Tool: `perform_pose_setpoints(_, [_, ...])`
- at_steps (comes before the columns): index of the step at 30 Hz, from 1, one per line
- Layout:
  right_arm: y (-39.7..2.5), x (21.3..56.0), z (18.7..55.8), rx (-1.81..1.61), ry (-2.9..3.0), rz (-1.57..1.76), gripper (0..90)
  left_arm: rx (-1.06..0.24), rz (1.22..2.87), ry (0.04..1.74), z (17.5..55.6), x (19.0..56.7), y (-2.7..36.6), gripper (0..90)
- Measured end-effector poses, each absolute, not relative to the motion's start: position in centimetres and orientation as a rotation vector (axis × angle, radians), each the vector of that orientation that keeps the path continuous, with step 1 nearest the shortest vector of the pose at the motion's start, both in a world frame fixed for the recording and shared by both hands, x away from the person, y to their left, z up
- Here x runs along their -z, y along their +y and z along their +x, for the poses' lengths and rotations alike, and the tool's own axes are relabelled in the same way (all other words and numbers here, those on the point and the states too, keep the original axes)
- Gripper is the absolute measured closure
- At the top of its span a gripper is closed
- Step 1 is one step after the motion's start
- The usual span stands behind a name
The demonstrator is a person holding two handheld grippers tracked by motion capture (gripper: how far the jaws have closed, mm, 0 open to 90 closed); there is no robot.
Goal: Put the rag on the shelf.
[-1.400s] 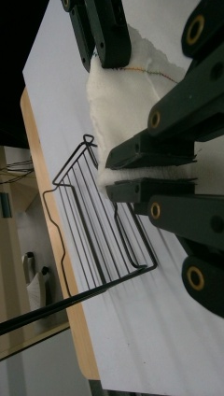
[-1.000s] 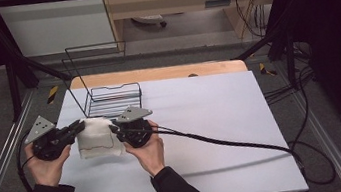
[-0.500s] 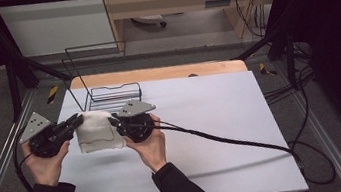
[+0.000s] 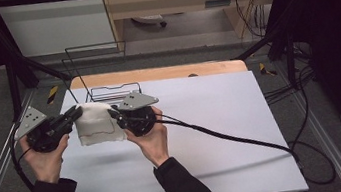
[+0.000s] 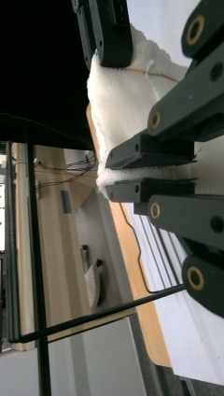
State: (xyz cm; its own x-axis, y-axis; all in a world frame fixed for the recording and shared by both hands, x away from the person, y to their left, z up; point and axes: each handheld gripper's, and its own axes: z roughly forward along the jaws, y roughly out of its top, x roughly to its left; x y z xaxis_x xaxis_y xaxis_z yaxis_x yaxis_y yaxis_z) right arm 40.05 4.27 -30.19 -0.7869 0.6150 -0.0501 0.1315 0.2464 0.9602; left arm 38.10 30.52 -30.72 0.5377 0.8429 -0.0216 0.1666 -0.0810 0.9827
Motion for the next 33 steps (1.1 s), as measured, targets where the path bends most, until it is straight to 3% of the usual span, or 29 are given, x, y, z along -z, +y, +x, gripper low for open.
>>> perform_pose_setpoints(33, [3.8,25.0,41.0,-1.606,1.927,0.619,81.7,-0.767,1.464,0.82,39.6,25.9,29.8,83.0])
